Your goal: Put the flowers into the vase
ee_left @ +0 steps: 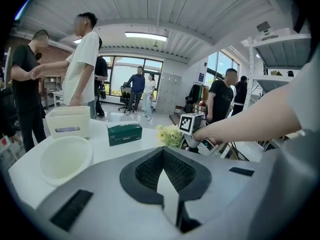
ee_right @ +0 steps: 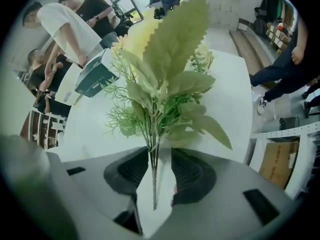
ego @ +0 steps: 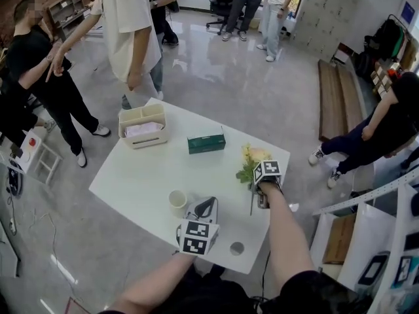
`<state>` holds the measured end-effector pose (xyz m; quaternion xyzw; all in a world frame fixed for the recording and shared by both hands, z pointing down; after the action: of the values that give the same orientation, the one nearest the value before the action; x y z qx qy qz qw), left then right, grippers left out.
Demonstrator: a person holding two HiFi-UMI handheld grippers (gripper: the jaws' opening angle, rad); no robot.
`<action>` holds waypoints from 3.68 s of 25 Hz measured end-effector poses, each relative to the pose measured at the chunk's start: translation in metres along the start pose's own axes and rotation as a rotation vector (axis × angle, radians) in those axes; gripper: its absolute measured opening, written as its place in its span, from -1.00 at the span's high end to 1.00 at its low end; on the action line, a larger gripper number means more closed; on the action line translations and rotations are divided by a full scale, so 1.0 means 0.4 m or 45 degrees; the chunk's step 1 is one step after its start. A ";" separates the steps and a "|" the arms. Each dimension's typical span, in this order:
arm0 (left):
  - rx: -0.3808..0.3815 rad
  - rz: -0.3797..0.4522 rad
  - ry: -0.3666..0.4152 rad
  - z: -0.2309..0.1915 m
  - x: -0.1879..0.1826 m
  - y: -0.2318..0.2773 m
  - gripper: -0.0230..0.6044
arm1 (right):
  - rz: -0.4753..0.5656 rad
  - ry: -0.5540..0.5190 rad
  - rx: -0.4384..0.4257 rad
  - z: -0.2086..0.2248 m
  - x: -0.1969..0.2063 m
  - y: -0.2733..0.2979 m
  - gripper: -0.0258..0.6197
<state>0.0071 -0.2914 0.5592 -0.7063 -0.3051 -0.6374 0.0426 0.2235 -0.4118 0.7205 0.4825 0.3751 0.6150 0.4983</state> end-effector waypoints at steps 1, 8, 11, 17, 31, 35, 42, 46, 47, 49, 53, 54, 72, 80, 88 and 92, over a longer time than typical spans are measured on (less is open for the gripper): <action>-0.001 -0.002 -0.003 0.000 0.003 -0.001 0.92 | -0.009 -0.003 0.011 0.001 -0.002 -0.002 0.54; 0.012 0.000 -0.012 0.009 0.001 -0.003 0.92 | 0.017 -0.004 0.016 -0.025 -0.007 -0.016 0.81; 0.015 0.008 -0.005 0.012 -0.005 -0.006 0.92 | 0.100 -0.042 0.016 -0.036 -0.019 -0.038 0.82; 0.008 0.037 -0.010 0.012 -0.021 -0.019 0.92 | 0.470 -0.142 -0.044 -0.103 -0.075 -0.160 0.83; 0.025 0.178 0.019 0.056 -0.112 -0.081 0.92 | 1.413 -0.514 -0.123 -0.321 0.073 -0.586 0.83; 0.042 0.215 0.014 0.075 -0.129 -0.113 0.92 | 1.549 -0.534 -0.104 -0.346 0.193 -0.640 0.83; 0.032 0.257 0.019 0.090 -0.141 -0.149 0.92 | 1.564 -0.486 -0.148 -0.356 0.292 -0.659 0.83; 0.006 0.284 0.024 0.090 -0.154 -0.172 0.92 | 1.564 -0.495 -0.171 -0.358 0.292 -0.668 0.83; -0.004 0.290 0.021 0.084 -0.157 -0.179 0.92 | 1.564 -0.508 -0.181 -0.368 0.290 -0.668 0.83; -0.038 0.296 0.012 0.063 -0.153 -0.200 0.92 | 1.556 -0.557 -0.217 -0.405 0.291 -0.660 0.83; -0.149 0.299 -0.013 0.000 -0.132 -0.266 0.92 | 1.517 -0.672 -0.336 -0.511 0.303 -0.625 0.83; -0.184 0.299 -0.012 -0.019 -0.127 -0.290 0.92 | 1.505 -0.695 -0.370 -0.539 0.307 -0.616 0.83; -0.393 0.319 -0.067 -0.191 -0.108 -0.444 0.92 | 1.858 -0.878 -0.718 -0.857 0.197 -0.792 0.83; -0.354 0.306 -0.088 -0.196 -0.104 -0.419 0.92 | 1.820 -0.852 -0.699 -0.870 0.163 -0.741 0.83; -0.368 0.288 -0.099 -0.213 -0.084 -0.426 0.92 | 1.624 -0.860 -0.624 -0.841 0.191 -0.545 0.83; -0.368 0.279 -0.105 -0.213 -0.075 -0.427 0.92 | 1.493 -0.864 -0.560 -0.815 0.206 -0.443 0.83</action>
<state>-0.1505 -0.2024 0.4910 -0.7595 -0.1331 -0.6368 -0.0027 -0.0505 -0.2857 0.4890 0.6579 -0.2548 0.6590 0.2606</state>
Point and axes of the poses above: the fingertips, and each gripper's own axes: y forward along the fingers, z to its right, x out of its underside, the point moved 5 cm from there along -y, backward along the fingers, and after that the axes turned 10 degrees about z, right-handed, at the moved point
